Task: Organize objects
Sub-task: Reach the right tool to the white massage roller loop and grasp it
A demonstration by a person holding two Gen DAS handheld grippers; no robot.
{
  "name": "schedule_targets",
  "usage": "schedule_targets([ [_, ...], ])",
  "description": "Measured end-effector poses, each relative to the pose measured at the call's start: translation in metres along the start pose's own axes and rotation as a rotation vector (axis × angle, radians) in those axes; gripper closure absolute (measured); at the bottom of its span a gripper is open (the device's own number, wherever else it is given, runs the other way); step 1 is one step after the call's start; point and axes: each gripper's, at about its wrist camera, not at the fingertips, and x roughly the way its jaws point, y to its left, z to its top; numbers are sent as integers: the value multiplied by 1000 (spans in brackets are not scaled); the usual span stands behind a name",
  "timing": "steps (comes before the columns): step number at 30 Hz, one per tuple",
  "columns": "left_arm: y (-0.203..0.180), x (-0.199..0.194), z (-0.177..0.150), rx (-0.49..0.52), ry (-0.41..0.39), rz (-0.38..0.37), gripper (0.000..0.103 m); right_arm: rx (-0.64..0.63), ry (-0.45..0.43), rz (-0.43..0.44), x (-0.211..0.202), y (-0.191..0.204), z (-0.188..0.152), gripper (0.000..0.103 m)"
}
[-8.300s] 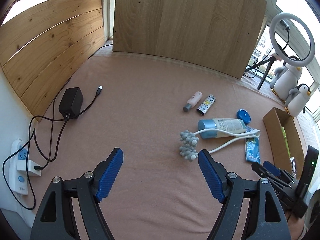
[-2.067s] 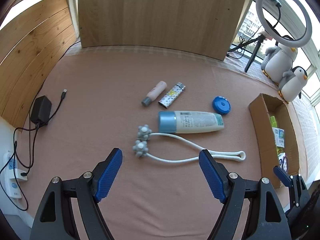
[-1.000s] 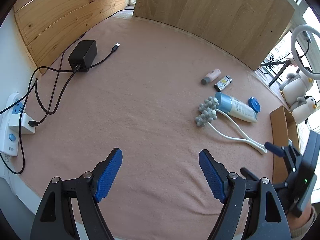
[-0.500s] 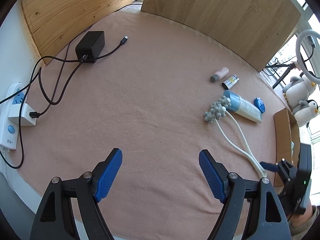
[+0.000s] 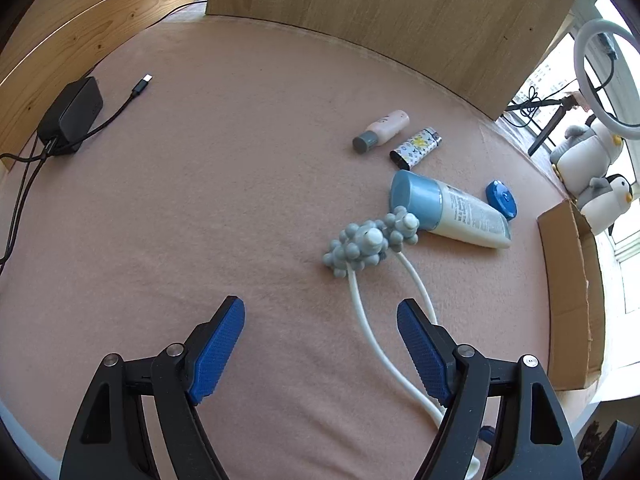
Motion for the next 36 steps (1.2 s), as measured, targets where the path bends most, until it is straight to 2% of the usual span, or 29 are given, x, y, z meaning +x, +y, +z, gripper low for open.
schedule_targets([
  [1, -4, 2, 1, 6, -8, 7, 24, -3, -3, -3, -1, 0, -1, 36],
  [3, -11, 7, 3, 14, -13, 8, 34, -5, -16, -20, 1, 4, 2, 39],
  [4, -14, 10, 4, 17, -19, 8, 41, -2, -24, -28, 2, 7, 5, 45],
  [5, -17, 11, 4, 19, -30, 11, 50, 2, -33, -35, 2, 8, 5, 58],
  [6, -19, 14, 5, 21, -39, 12, 57, 8, -41, -49, 4, 7, 6, 66],
  [7, -22, 16, 5, 28, -38, 11, 71, 12, -45, -63, 4, 6, 6, 78],
  [8, -24, 19, 5, 36, -37, 11, 83, 17, -49, -67, 3, 5, 7, 85],
  [10, -26, 20, 4, 44, -44, 12, 94, 16, -58, -69, 3, 6, 7, 85],
  [11, -27, 21, 4, 49, -48, 10, 96, 4, -61, -78, 3, 9, 6, 85],
  [19, -30, 15, 7, 42, -71, 10, 97, -37, -107, -90, 1, 22, 7, 88],
  [36, -42, -43, 35, 69, -167, 14, 97, -66, -230, -115, -32, 19, 39, 89],
])
